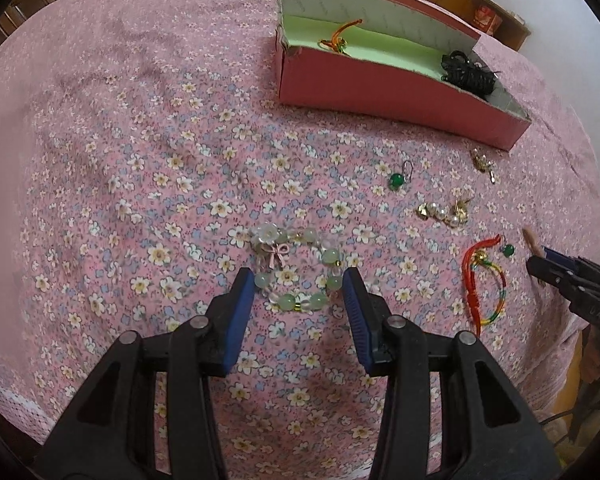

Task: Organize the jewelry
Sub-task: 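Grasp the green bead bracelet with the left gripper while the right grasps pink bead ties, then carry both items into the box and open both grippers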

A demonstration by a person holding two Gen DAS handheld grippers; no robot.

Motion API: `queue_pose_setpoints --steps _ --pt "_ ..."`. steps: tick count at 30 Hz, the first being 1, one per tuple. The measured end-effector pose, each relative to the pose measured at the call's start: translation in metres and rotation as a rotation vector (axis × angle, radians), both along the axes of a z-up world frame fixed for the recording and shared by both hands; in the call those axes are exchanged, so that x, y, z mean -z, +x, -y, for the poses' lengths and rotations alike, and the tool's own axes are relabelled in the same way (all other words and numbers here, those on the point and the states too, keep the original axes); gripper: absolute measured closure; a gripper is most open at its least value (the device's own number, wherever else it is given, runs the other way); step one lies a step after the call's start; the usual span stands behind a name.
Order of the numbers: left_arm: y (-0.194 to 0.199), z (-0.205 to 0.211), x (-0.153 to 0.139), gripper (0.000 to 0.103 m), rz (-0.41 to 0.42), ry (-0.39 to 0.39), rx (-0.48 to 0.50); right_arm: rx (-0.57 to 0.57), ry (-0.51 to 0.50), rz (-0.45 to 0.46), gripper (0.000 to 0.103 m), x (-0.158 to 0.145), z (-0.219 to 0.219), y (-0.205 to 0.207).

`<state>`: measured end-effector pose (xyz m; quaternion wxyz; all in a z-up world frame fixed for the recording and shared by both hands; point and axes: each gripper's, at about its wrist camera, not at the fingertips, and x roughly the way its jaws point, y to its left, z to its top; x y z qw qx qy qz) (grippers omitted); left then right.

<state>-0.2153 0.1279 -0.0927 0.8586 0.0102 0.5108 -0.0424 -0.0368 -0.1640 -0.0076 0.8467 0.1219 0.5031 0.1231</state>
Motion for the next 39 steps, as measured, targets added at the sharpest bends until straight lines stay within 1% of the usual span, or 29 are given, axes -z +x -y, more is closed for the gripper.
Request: queue_pose_setpoints --steps 1,4,6,8,9,11,12,14,15,16,19,21,22,23,24,25,26,27,28,29,33,35,36,38,39 --pt "0.004 0.007 0.000 0.065 -0.002 0.000 0.003 -0.003 -0.006 0.001 0.063 0.000 -0.002 0.000" --pt "-0.009 0.002 0.004 0.064 0.004 0.004 0.009 -0.007 -0.009 0.004 0.063 0.001 -0.004 0.001" --pt "-0.011 -0.001 0.006 0.062 0.008 -0.003 0.007 -0.008 -0.005 0.006 0.063 0.001 -0.007 0.002" --pt "-0.008 0.000 0.006 0.063 0.018 -0.015 0.005 -0.010 0.001 0.011 0.065 0.001 -0.007 0.001" --pt "-0.005 -0.007 0.008 0.063 0.024 -0.020 0.003 -0.009 0.005 0.013 0.066 0.002 -0.007 0.001" --pt "-0.008 -0.010 0.007 0.065 0.036 -0.028 0.004 -0.007 0.015 0.016 0.070 0.002 -0.007 0.001" --pt "-0.011 -0.011 0.009 0.069 0.040 -0.030 0.005 -0.008 0.020 0.017 0.071 0.002 -0.006 0.001" --pt "-0.013 -0.017 0.012 0.073 0.041 -0.035 0.006 -0.008 0.027 0.019 0.078 0.002 -0.004 -0.002" --pt "-0.021 -0.022 0.017 0.075 0.042 -0.039 0.005 -0.008 0.032 0.020 0.081 0.002 -0.004 -0.002" --pt "-0.024 -0.028 0.020 0.075 0.042 -0.043 0.004 -0.008 0.035 0.021 0.083 0.002 -0.004 -0.002" --pt "-0.018 -0.040 0.018 0.078 0.043 -0.051 0.004 -0.008 0.035 0.030 0.083 0.000 -0.004 -0.005" --pt "-0.033 -0.050 0.025 0.080 0.047 -0.057 0.008 -0.005 0.039 0.037 0.083 0.000 -0.004 -0.006" --pt "-0.032 -0.054 0.024 0.080 0.048 -0.063 0.010 -0.002 0.045 0.039 0.083 -0.001 -0.003 -0.007" --pt "-0.038 -0.067 0.020 0.081 0.049 -0.069 0.012 0.000 0.050 0.040 0.083 -0.001 -0.002 -0.007" --pt "-0.044 -0.071 0.022 0.081 0.051 -0.074 0.014 0.003 0.056 0.043 0.083 -0.002 -0.001 -0.007" --pt "-0.058 -0.071 0.025 0.081 0.053 -0.078 0.016 0.005 0.061 0.046 0.083 -0.002 0.000 -0.008" --pt "-0.050 -0.074 0.021 0.081 0.054 -0.081 0.017 0.007 0.064 0.048 0.083 -0.003 0.001 -0.009" --pt "-0.059 -0.080 0.025 0.082 0.057 -0.082 0.020 0.008 0.068 0.051 0.083 -0.004 0.002 -0.009" --pt "-0.058 -0.095 0.023 0.082 0.061 -0.084 0.023 0.010 0.073 0.055 0.083 -0.005 0.003 -0.010" --pt "-0.063 -0.094 0.026 0.082 0.065 -0.085 0.025 0.011 0.076 0.058 0.083 -0.006 0.003 -0.010" --pt "-0.065 -0.118 0.024 0.082 0.080 -0.088 0.031 0.017 0.087 0.080 0.084 -0.011 0.005 -0.013" --pt "-0.076 -0.130 0.028 0.082 0.089 -0.088 0.034 0.021 0.094 0.091 0.084 -0.014 0.007 -0.014" --pt "-0.071 -0.132 0.026 0.082 0.092 -0.090 0.036 0.022 0.095 0.095 0.084 -0.015 0.007 -0.014" --pt "-0.074 -0.141 0.027 0.082 0.100 -0.090 0.040 0.023 0.096 0.102 0.084 -0.017 0.008 -0.015" --pt "-0.079 -0.131 0.025 0.082 0.103 -0.089 0.042 0.024 0.097 0.105 0.084 -0.019 0.009 -0.016"
